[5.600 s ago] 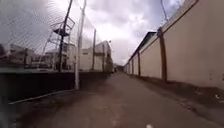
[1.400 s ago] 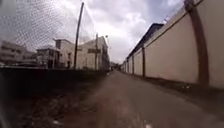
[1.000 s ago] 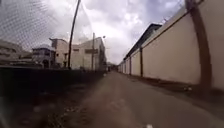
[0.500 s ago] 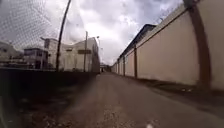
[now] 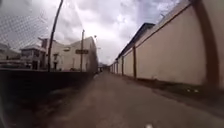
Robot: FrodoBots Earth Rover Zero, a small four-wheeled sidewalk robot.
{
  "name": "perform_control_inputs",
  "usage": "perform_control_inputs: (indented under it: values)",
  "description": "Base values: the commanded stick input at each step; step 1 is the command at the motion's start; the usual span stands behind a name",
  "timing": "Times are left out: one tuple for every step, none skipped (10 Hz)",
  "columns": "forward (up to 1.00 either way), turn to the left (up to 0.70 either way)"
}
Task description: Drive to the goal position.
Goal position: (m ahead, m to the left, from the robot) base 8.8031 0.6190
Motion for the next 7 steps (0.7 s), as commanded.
perform_control_inputs:
  values:
    - [0.7,-0.06]
    - [0.7,0.0]
    - [0.7,0.0]
    - [0.7,0.0]
    - [0.7,0.0]
    - [0.7,0.0]
    - [0.7,0.0]
